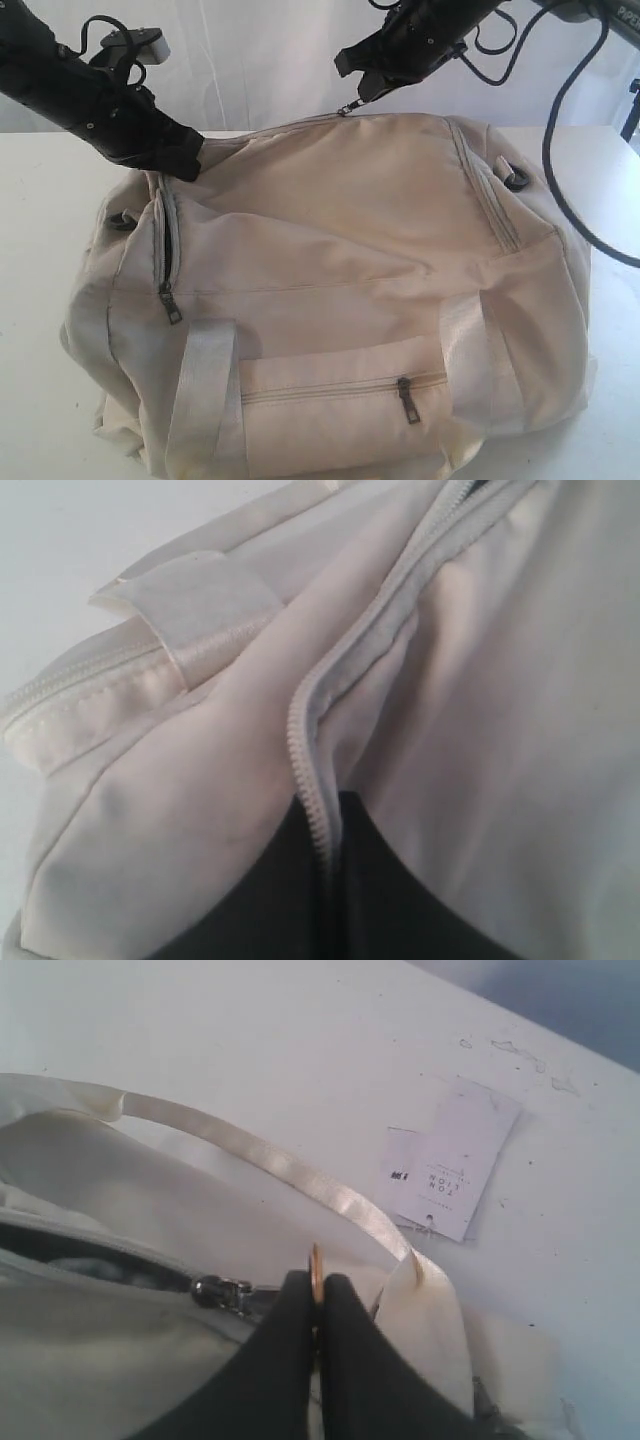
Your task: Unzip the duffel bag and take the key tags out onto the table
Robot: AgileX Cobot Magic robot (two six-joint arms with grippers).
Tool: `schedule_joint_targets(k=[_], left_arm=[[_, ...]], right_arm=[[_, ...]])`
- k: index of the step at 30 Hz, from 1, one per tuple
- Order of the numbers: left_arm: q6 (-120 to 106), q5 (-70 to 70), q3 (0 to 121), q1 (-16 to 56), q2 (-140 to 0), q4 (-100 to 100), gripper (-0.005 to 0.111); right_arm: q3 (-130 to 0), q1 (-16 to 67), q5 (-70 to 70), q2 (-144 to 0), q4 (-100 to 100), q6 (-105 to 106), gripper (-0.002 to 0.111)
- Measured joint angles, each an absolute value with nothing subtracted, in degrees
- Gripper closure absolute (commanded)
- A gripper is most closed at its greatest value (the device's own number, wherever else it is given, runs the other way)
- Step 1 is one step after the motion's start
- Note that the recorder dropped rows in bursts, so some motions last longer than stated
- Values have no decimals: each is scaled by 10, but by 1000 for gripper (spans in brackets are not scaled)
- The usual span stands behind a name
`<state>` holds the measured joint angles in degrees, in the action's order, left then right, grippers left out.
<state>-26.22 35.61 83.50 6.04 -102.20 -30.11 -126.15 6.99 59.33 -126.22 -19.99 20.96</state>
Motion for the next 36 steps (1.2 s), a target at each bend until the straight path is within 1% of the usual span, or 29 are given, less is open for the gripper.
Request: schedule_joint_targets(k=[23,36], left_arm=[[-230,379,836,60,-1022,-300,107],[-227,380,836,60,-1022,-300,107]], right_arm=[[-1261,-29,680,-1239,-204,197,108],[-1261,-54,716,-1219,-211,195,108]])
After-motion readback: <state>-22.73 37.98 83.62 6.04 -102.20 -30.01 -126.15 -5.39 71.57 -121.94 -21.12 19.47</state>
